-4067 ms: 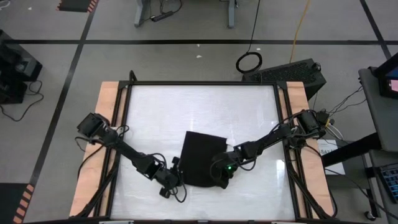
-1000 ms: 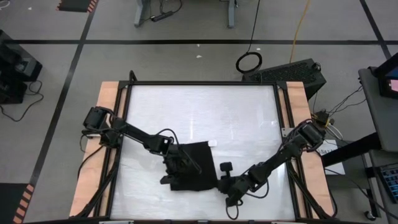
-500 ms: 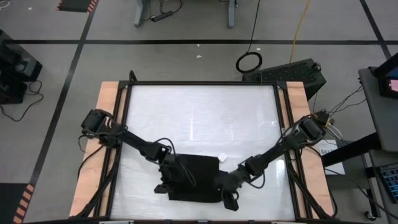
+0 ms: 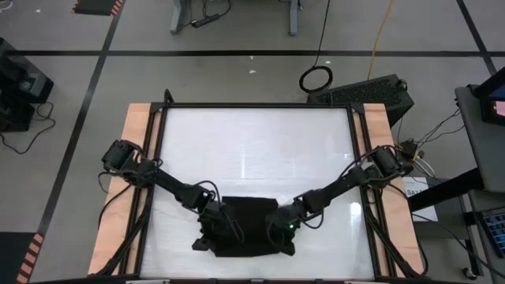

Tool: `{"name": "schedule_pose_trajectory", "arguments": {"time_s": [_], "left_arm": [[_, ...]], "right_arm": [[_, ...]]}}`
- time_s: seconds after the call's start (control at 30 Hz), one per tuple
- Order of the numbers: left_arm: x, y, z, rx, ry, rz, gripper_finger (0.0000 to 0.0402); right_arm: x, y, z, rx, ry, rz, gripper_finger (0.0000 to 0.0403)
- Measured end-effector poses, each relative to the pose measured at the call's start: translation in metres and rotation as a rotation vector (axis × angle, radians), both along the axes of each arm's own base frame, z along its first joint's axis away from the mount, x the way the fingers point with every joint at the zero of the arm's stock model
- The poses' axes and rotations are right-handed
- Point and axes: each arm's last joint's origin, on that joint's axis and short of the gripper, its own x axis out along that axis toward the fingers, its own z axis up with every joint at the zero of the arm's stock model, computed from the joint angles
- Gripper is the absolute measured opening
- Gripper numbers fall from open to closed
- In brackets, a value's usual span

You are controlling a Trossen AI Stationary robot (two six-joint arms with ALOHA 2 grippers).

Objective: Roll napkin
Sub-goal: Roll the black napkin

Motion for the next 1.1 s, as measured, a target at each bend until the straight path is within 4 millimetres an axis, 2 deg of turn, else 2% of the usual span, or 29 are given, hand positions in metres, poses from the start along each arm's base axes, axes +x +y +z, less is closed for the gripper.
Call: {"name": "schedule_pose_trajectory", "arguments": {"time_s": [0.27,0.43,0.57,0.8,0.9,1.1], "left_arm": [[-0.003,0.005,-0.005,0.093,0.037,0.044,0.0102],[-0.001,0.012,-0.003,0.107,0.042,0.077,0.0119],[-0.008,0.011,0.013,0.159,-0.012,0.087,0.0120],[-0.034,0.007,0.044,0.459,-0.157,0.134,0.0120],[-0.042,0.000,0.053,0.517,-0.233,0.141,0.0120],[-0.052,-0.038,0.065,0.478,-0.513,0.006,0.0122]], "right_arm": [[0.000,0.001,-0.007,-0.004,0.025,0.008,0.0009],[0.000,-0.001,-0.008,-0.013,0.035,-0.008,0.0009],[0.001,-0.001,-0.008,-0.020,0.043,-0.031,0.0009],[0.001,-0.001,-0.008,-0.017,0.052,-0.045,0.0009],[0.001,-0.001,-0.008,-0.016,0.056,-0.049,0.0009],[0.001,-0.001,-0.008,-0.016,0.058,-0.051,0.0009]]}}
